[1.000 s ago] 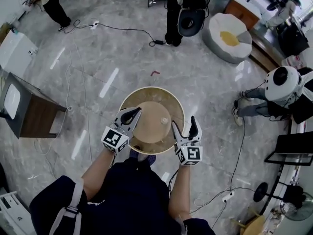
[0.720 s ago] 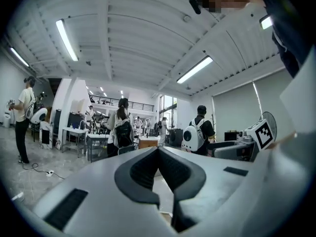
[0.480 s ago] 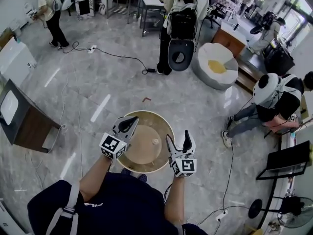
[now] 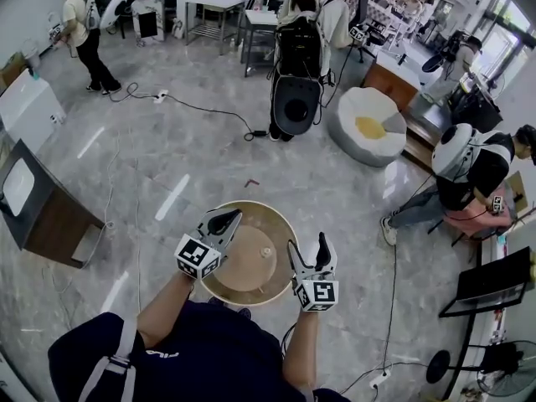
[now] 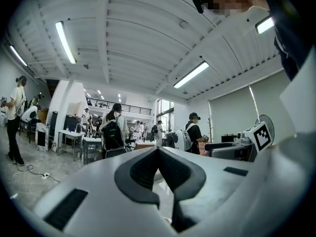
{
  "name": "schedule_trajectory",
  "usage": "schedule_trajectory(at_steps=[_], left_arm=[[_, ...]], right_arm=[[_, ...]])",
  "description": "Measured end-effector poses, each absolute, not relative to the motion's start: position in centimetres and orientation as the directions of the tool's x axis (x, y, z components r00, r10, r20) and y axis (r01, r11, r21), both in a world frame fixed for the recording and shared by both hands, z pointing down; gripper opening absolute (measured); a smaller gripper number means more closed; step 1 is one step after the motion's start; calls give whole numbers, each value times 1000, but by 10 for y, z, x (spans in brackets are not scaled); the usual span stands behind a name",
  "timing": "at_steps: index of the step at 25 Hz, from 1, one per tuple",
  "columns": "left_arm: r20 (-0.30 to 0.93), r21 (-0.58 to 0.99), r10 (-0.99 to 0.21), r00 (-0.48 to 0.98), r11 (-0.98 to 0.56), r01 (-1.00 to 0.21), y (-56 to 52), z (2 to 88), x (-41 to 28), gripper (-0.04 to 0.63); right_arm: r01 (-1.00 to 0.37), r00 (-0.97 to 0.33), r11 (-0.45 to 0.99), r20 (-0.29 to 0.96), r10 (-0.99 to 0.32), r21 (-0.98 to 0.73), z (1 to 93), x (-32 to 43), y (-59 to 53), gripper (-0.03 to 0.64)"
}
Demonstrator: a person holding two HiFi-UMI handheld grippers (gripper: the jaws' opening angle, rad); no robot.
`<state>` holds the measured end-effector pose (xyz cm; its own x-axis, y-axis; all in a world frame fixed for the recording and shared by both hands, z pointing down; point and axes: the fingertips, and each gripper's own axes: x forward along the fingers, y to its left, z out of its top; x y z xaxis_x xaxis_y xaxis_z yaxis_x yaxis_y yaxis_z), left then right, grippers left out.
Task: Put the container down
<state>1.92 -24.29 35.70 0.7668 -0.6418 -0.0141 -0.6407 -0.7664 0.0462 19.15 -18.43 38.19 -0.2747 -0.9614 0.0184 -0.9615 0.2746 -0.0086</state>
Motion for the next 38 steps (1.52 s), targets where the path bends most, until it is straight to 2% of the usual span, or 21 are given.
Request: schedule_trajectory(at_steps=[12,14,15,23,38], left_arm=[[-5,46,-643,766,-765,-642,-237,359,12,25],[-3,45,-638,770,-769,-638,-234,360,13,25],[-3,46,-636,772,-771,-635,-234,360,14,25],[-12,40,-625,780,-780,-624,-229,356,21,25],[-5,36,-619,785,-785,-619,-234,359,26,25]], right_arm=[[-969,-248,248,11,-969,12,377,187,-176,350],[-978,-207,207,-17,-978,-9,372,195,-173,97],[-979,-202,203,-32,-979,-28,368,197,-172,31],[-970,-221,225,-51,-974,-89,363,201,-168,26],[-977,-207,208,-31,-978,-38,364,207,-173,28]])
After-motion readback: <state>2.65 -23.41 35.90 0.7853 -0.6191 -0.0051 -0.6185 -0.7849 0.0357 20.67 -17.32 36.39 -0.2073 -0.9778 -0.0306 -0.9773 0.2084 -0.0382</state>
